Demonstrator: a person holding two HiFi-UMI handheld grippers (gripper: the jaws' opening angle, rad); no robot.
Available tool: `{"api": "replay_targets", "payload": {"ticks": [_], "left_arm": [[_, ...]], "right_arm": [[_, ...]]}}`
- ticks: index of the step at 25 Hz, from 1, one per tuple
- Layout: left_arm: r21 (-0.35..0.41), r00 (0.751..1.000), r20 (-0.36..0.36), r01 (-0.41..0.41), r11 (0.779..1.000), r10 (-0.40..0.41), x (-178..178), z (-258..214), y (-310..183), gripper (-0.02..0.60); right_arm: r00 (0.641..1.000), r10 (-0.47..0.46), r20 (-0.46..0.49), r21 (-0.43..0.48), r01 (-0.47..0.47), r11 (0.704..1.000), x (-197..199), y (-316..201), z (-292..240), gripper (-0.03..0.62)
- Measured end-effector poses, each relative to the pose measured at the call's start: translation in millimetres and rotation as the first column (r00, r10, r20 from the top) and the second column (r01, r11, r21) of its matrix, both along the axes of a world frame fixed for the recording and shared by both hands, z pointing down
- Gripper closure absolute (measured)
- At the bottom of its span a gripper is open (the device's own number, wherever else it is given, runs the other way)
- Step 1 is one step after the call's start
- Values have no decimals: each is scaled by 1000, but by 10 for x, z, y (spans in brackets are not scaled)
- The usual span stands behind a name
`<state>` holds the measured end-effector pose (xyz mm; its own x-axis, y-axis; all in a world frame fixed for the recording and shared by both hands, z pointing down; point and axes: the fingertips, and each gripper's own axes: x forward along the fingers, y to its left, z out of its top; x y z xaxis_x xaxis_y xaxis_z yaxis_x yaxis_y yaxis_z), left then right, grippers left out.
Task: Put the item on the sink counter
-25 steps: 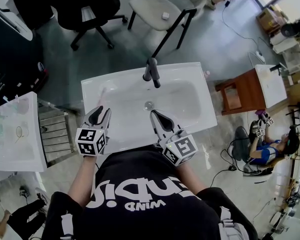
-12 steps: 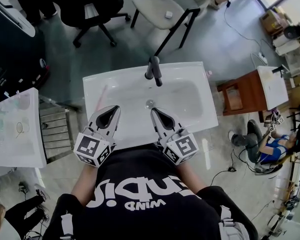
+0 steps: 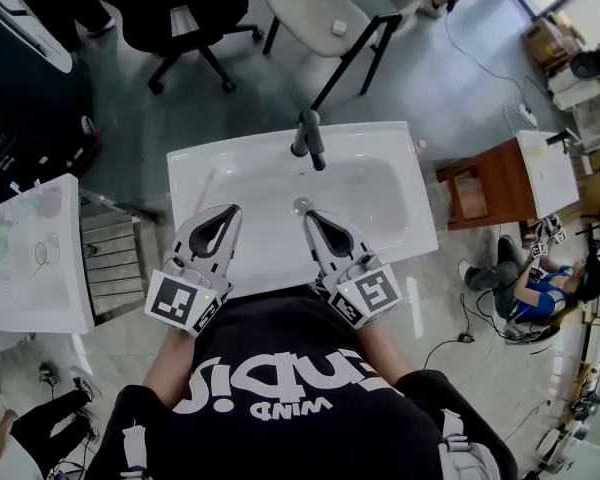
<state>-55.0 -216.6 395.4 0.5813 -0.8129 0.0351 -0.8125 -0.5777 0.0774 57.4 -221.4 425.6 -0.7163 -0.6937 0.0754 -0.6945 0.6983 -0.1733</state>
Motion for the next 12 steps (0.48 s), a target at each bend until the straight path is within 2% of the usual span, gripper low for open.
{"api": "replay_targets", "payload": {"ticks": [5,12], "left_arm": [[0,999,42,11,1000,-11,-35,66,8,561],[-1,998,53,20,1000,-20,-57,89,30,561]], "right_arm": [[1000,6,7,14,-6,1000,32,6,-42,576],[1000,3,-3,40,-3,999,15,45,-74,576]]}}
